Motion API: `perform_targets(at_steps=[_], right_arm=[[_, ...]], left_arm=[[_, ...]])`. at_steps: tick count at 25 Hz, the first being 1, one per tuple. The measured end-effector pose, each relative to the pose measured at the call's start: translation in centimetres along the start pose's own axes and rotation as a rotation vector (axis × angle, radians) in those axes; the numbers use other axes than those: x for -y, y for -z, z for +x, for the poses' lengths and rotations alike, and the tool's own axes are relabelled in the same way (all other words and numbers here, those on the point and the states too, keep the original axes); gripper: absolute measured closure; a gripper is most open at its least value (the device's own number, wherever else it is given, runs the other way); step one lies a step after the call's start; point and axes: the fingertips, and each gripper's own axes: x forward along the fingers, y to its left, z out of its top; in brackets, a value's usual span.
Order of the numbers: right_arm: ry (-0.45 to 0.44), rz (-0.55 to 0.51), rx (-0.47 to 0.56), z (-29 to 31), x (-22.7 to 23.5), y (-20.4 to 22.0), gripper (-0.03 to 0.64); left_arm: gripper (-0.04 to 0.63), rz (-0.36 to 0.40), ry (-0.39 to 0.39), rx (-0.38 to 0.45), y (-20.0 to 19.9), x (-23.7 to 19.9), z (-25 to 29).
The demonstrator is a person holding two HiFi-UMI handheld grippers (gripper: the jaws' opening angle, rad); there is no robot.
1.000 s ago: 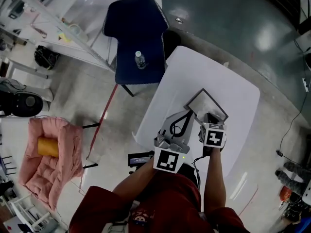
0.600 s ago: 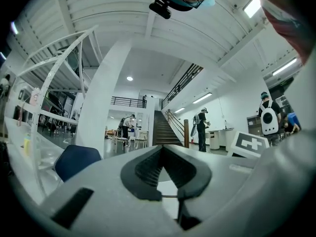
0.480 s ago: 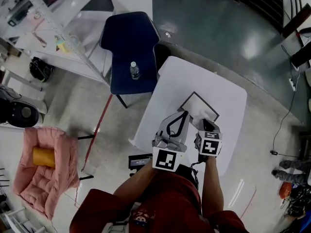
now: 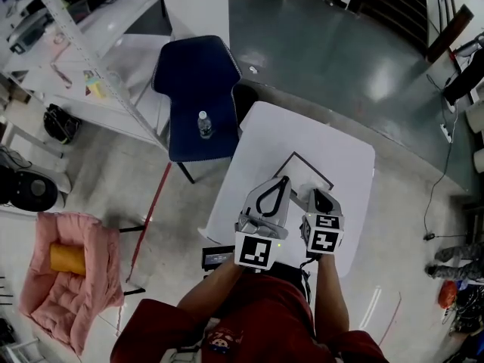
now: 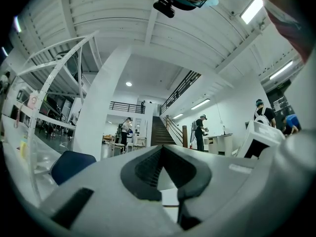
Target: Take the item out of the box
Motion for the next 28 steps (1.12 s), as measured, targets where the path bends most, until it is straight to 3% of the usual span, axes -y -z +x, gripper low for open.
perform_targets(at_steps=[7, 11, 17, 23, 28], right_arm=[[0.005, -0.011, 0.104, -2.9, 0.7, -2.5, 0.609], [0.013, -0.01, 0.17, -4.3, 1.0, -4.2, 0.609], [0.012, 0.005, 0.261, -6.7, 1.2, -6.3, 0.611], [0.02, 0.018, 0.368, -9.5, 1.5, -9.2, 0.611], [0.027, 0.039, 0.451, -12.0, 2.6, -11.0, 0.611]], left_arm=[[0.592, 0.001, -0.015, 0.023, -1.5, 0.6, 0.4], [0.592, -0.047, -0.039, 0.049, -2.4, 0.2, 0.4], [0.592, -0.025, -0.037, 0.053, -3.7, 0.8, 0.3], [0.592, -0.073, -0.036, -0.025, -3.6, 1.0, 0.2], [0.592, -0.087, -0.035, -0.013, -5.2, 1.7, 0.5]])
